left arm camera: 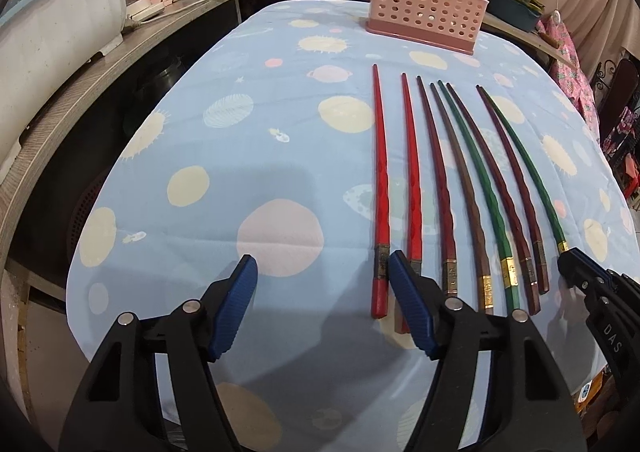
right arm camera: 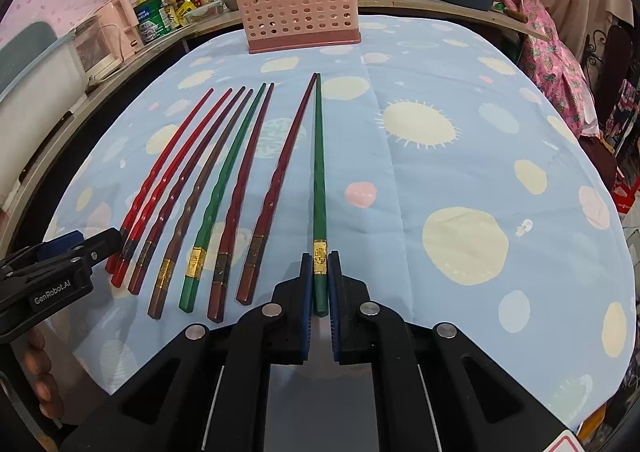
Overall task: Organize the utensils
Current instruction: 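Grasp a green chopstick with the right tool while the left tool grasps a red chopstick, then lift both chopsticks and carry them above the pink basket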
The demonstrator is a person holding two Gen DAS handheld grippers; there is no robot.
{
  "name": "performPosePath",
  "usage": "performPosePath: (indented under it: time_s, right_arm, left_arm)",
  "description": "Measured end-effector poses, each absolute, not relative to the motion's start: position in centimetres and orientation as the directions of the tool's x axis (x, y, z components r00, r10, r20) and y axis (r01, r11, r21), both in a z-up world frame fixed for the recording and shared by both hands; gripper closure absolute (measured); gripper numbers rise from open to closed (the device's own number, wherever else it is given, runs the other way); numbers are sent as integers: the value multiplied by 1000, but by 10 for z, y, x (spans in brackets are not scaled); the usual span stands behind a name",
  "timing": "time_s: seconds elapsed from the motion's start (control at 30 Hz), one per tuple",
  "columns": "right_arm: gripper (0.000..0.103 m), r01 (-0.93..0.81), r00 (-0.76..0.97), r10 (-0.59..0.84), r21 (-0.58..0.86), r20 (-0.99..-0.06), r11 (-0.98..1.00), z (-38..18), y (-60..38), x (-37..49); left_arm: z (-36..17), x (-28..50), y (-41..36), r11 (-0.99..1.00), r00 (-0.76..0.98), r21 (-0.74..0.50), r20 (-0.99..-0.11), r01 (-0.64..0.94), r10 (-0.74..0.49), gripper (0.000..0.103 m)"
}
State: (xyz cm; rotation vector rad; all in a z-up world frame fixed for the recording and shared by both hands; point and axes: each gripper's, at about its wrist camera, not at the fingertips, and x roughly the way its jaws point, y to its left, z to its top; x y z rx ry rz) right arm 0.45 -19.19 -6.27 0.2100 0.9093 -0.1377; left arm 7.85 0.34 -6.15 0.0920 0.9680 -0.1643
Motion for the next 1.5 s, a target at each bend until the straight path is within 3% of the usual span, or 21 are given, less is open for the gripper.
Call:
performPosePath:
  time_s: [0.37, 0.53, 0.7, 0.8, 1.17, 1.5]
  right_arm:
    - [96, 210, 607, -31, 123, -794, 970, -63, -195, 3]
    - [96, 211, 607, -30, 124, -794, 970, -63, -195, 3]
    - [96, 210, 608, -26, 129, -794, 969, -63, -195, 2]
    - [96, 209, 609, -24, 131, -793, 969, -62, -195, 1]
    - [96, 212, 638, -18, 153, -770, 965, -46, -201, -8]
    - [96, 209, 702, -23, 175, -712, 962, -7, -210, -12]
  left_arm:
    - [-65, 78, -2, 983, 557, 31, -827, 180, -76, 44]
    - [-63, 78, -1, 982, 559, 43, -827, 183, -68, 56]
    - [-61, 79, 0, 981, 541, 23, -836, 194, -88, 83]
    - [-60, 79, -2, 979, 531, 13, -842, 202, -99, 91]
    - [-52, 75, 0, 978, 510, -46, -848, 205, -147, 95]
    - [-11, 75, 5, 976, 564, -87, -805, 200, -187, 95]
